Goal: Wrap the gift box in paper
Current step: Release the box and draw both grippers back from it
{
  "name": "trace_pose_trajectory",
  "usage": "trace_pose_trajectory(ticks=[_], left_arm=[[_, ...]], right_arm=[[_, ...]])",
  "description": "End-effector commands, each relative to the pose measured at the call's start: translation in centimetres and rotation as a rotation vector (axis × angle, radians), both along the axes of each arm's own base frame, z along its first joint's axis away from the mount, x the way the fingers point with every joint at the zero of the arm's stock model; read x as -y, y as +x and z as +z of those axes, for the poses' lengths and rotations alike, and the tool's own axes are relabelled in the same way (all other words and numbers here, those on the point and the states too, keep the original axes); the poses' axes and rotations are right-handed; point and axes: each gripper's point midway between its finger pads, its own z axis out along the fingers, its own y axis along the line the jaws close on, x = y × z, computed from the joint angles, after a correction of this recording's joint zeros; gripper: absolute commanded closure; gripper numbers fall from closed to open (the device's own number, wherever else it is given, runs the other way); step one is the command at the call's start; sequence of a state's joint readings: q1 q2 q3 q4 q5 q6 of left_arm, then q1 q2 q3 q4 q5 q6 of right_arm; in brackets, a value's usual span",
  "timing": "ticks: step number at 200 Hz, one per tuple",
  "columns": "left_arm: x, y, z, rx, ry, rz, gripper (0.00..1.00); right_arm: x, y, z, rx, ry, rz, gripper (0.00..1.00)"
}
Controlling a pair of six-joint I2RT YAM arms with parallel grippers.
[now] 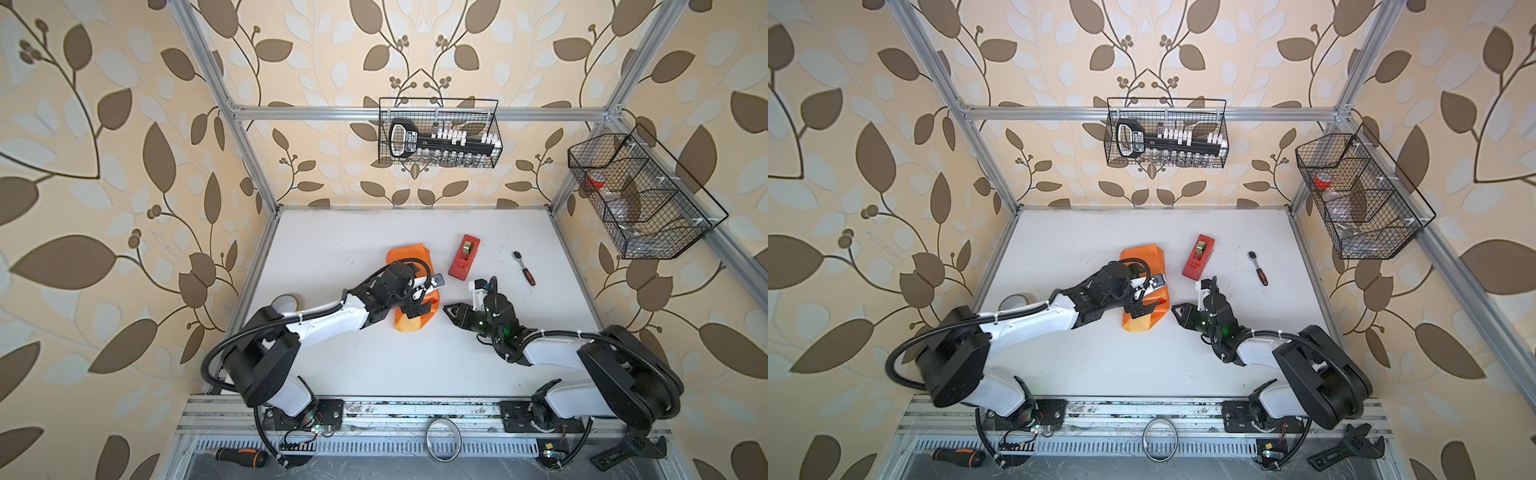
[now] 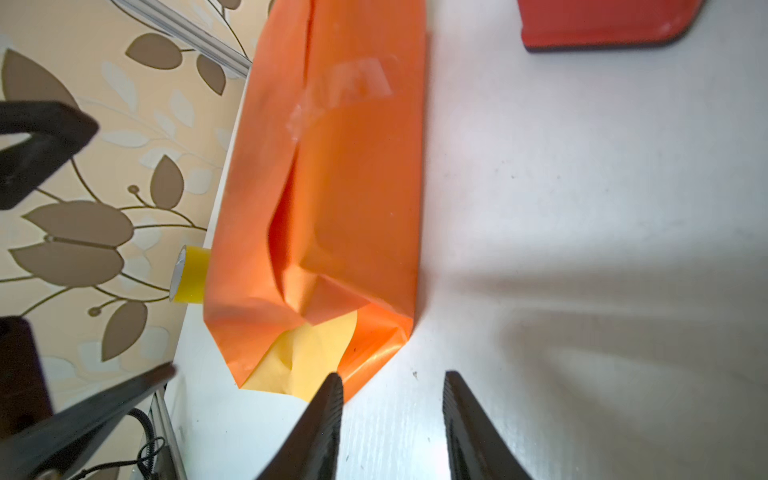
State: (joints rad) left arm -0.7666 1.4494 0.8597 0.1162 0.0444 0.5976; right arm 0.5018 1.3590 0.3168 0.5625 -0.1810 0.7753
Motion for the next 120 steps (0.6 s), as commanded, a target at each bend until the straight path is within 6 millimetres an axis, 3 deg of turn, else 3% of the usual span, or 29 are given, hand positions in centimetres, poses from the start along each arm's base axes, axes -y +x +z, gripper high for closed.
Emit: trace_pose_trajectory(ticks=[1,20,57,87,120], left_arm=[[-0.9,-1.0,3.7,-0.061,-0.220,0.116,0.01],[-4.3,-0.8,3.8,-0.143,-0.312,0.343,0.06],[-11.7,-1.8,0.0,-0.438,-0.469,0.782,0.24],[-13.4,-3.4,-3.0,-0.625,-0.571,0.865,0.34],[-14.8,-3.7,-6.0,-0.674,-0.533,0.932,0.45]], right_arm=[[0.9,0.5,0.8,0.023,-0.159,0.028,0.51],[0.5,1.4,2.4,0.043,-0.219,0.069,0.43],[-1.0,3.5,3.8,0.049,-0.242,0.114,0.24],[-3.0,5.4,3.1,-0.012,-0.142,0.164,0.17],[-5.4,5.4,2.0,-0.055,-0.047,0.224,0.14]])
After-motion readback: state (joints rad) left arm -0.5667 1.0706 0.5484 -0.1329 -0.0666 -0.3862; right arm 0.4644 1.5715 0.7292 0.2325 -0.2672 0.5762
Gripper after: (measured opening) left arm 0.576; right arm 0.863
